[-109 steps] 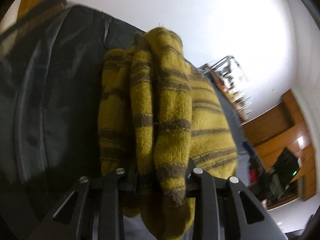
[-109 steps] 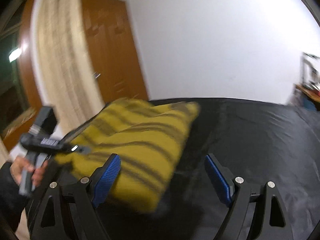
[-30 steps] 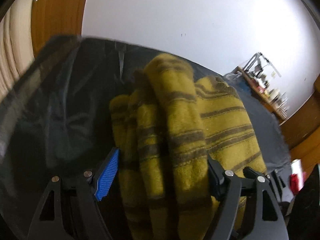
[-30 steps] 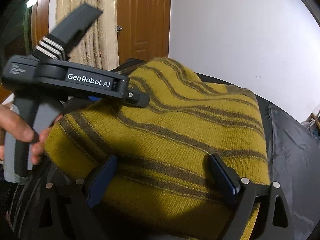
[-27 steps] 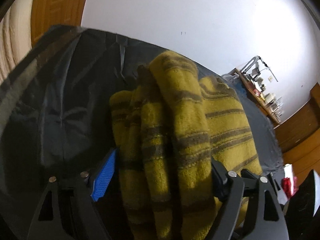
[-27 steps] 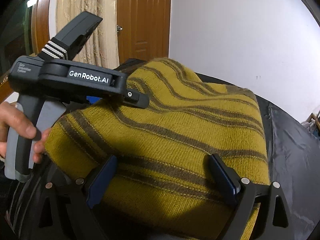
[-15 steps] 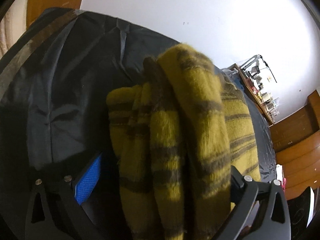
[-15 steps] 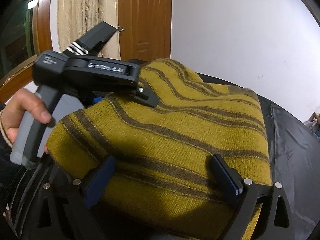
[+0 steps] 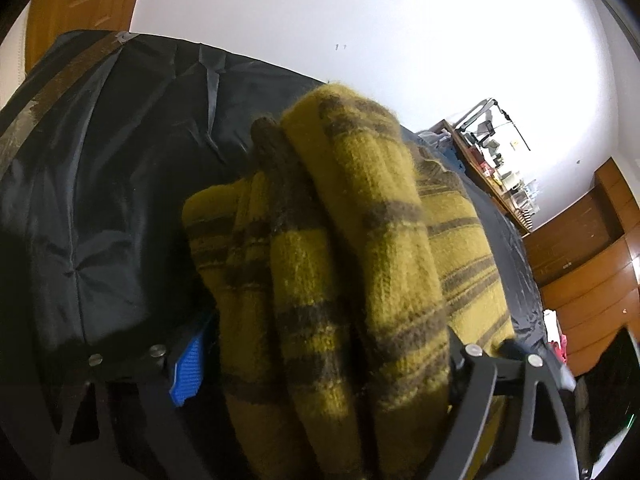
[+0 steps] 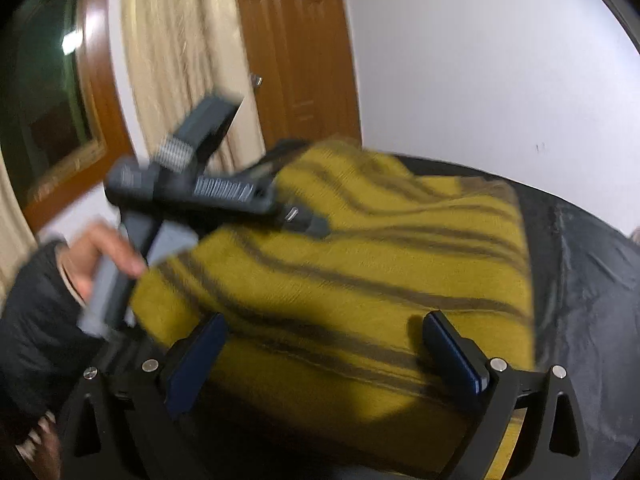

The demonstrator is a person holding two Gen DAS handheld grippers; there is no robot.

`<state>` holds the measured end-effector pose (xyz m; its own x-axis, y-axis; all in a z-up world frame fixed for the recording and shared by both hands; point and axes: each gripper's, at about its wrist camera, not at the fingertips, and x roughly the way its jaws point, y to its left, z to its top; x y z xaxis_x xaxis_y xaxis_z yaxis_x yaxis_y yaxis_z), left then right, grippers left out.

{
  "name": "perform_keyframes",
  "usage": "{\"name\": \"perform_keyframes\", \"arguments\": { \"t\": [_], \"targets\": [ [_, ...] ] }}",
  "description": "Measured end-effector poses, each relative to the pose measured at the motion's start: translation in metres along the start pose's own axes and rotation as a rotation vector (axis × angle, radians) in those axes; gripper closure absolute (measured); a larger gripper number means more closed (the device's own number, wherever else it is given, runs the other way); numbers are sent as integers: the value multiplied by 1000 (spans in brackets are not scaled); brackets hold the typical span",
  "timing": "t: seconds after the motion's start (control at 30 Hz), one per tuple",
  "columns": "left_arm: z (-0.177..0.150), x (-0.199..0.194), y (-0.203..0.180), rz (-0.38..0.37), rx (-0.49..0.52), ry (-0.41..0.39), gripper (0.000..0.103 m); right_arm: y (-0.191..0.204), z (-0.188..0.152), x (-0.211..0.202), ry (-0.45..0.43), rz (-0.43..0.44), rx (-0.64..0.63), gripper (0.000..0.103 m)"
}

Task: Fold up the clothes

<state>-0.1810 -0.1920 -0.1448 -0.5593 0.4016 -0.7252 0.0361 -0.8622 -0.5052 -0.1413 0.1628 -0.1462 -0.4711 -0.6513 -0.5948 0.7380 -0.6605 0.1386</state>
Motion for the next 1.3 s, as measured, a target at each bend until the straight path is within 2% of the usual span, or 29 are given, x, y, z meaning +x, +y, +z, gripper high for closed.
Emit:
{"name": "perform_keyframes", "arguments": {
  "t": [0.13,0.27,0.3,0.4,0.57,0.73,0.8,0.87,0.97,1.07,1.3],
  "targets": [
    [-1,0,2,1,11,-13,13,-50,13,-27,-73,-45,151,3],
    [-3,-4,10,-9,11,-24,13,-97,26,-4,15,-80,219,3],
    [-3,-5,11,-11,10,-28,13,-104,26,-2,33,-69,233,3],
    [-6,-10,17,-16,13,-36,13,-122,21,20,99,34,301,3],
    [-10,-21,29,-31,18,-45,13,-118,7,47,168,151,323,3],
    [-9,-22,30,-49,15,-54,13,-108,11,59,179,187,273,3],
    [-9,-22,31,-60,8,-58,13,-105,12,62,182,199,258,11],
    [-9,-22,32,-67,3,-60,13,-103,11,63,174,220,258,27],
    [-10,-22,31,-70,-2,-56,13,-103,10,55,132,233,278,43],
    [-12,-20,25,-70,7,-44,13,-95,6,45,107,214,269,47],
    [-15,-22,19,-64,14,-32,18,-80,-3,19,70,158,212,50]
  ]
}}
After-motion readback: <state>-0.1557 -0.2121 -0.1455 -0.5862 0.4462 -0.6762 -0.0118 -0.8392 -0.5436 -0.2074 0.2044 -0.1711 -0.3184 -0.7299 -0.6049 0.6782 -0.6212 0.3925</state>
